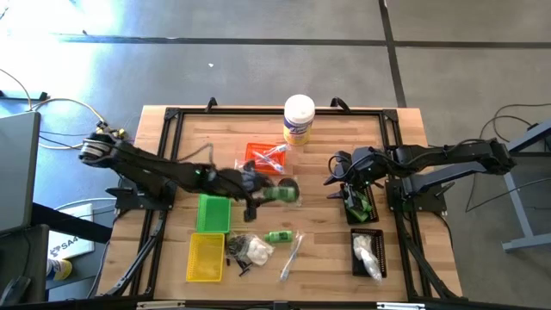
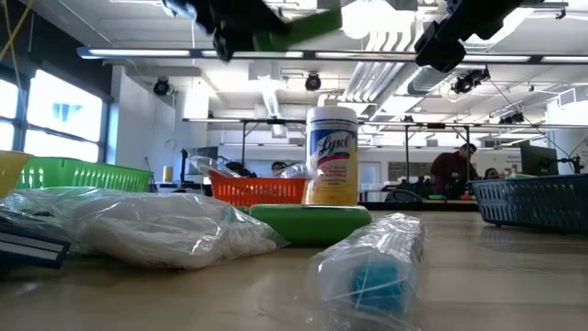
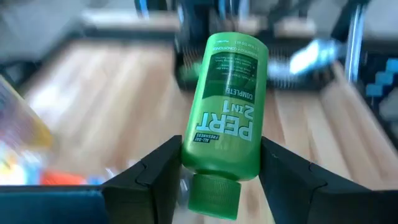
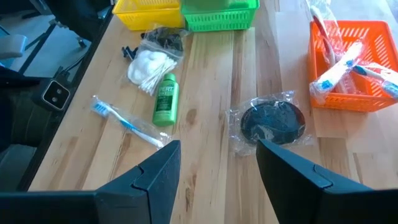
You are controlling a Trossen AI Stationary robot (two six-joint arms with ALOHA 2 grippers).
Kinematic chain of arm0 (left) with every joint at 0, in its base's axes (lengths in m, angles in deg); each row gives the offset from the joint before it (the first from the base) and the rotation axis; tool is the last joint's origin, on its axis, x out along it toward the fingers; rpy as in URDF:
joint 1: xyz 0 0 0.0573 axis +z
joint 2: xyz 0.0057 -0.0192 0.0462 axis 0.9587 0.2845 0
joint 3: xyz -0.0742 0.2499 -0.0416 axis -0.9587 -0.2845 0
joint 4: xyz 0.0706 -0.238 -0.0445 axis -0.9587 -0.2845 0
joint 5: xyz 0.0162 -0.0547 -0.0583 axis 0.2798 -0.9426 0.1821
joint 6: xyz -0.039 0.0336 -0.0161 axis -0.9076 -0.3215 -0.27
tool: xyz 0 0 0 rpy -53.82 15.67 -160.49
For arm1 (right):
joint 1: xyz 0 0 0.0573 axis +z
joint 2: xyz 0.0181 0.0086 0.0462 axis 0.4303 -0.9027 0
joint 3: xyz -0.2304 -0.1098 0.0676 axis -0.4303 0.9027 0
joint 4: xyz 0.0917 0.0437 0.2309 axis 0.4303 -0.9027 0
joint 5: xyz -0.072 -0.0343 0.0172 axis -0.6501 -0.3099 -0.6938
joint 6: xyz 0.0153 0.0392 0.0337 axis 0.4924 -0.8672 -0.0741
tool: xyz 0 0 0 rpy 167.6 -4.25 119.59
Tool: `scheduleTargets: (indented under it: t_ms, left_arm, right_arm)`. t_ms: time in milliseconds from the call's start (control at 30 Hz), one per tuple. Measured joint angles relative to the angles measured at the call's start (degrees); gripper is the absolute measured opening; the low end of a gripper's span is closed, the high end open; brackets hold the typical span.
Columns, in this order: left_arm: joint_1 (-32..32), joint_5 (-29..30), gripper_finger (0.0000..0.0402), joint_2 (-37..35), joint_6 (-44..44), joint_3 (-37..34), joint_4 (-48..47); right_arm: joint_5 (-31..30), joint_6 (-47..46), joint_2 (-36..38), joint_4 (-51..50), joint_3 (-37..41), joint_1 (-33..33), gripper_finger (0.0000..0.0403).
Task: Pick & Place Travel size toiletries
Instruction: Put the green shampoo into the top black bin
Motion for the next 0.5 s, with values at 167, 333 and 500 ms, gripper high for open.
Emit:
scheduleTargets:
  t_ms: [167,333,500]
  left_arm:
    - [2.1,1.1,0.0184,-5.8,3.1,0.1,0.3]
    - [3.7,1.3,0.0184,-7.6,3.2,-0.2,0.6]
    - [3.8,1.2,0.0184,-3.6,1.4,-0.4,1.5]
  right_arm:
    - [-0.9,0.2,0.0,0.4,0.0,0.0,0.0203]
    - [-3.8,2.5,-0.3,4.6,0.0,0.0,0.0203]
    - [-7.3,2.8,-1.7,7.2,0.0,-0.2,0.0203]
